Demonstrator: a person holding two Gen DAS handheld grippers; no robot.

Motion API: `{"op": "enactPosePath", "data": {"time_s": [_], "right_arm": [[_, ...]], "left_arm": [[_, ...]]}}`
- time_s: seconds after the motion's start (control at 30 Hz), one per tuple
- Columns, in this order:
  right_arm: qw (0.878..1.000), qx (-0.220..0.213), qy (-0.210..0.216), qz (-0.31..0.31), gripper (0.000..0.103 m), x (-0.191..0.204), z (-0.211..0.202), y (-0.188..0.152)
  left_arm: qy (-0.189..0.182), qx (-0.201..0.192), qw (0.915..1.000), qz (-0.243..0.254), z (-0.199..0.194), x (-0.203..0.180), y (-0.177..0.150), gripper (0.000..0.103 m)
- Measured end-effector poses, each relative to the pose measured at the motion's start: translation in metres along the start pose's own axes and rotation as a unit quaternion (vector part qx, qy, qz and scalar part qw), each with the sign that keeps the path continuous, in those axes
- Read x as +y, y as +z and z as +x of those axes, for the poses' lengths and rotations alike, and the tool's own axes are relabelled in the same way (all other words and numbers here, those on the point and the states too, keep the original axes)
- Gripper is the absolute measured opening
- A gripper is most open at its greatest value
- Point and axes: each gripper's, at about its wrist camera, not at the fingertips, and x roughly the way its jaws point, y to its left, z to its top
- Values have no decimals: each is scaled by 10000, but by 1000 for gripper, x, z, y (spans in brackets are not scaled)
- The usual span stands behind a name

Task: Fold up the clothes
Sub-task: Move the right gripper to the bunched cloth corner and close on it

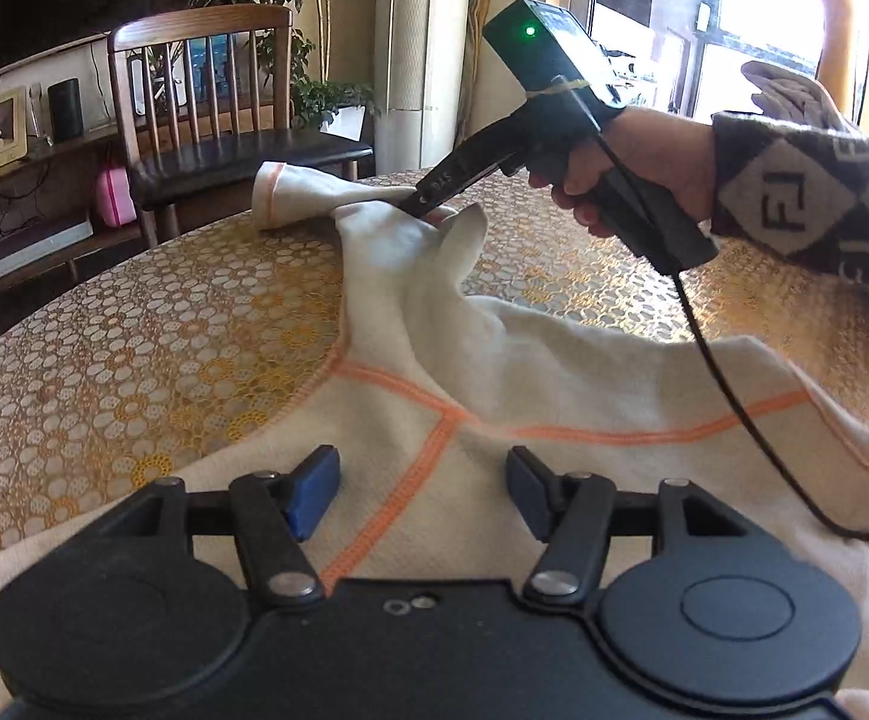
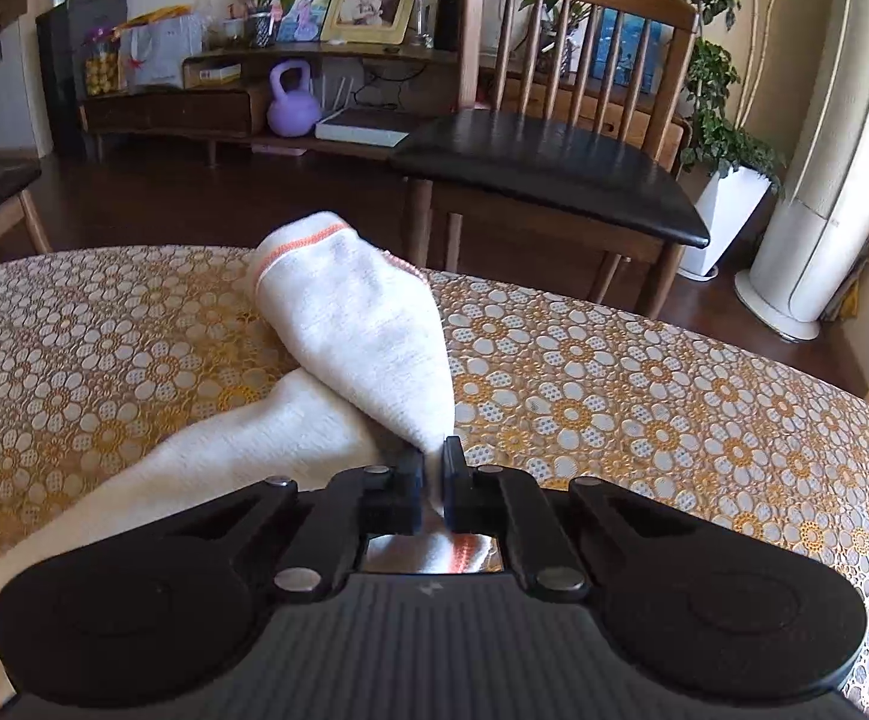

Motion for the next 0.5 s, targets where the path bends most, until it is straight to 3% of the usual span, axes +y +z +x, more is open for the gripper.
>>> {"op": "enactPosePath", "data": {"time_s": [0.13, 0.5], "right_arm": [[9984, -326, 278, 365, 5, -5, -17, 7], [9784, -942, 1744, 580, 5, 13, -88, 13]], "left_arm": [[-182, -64, 9998, 63, 2, -7, 3, 103], [178, 36, 9998, 97, 19, -16, 9, 103]]}}
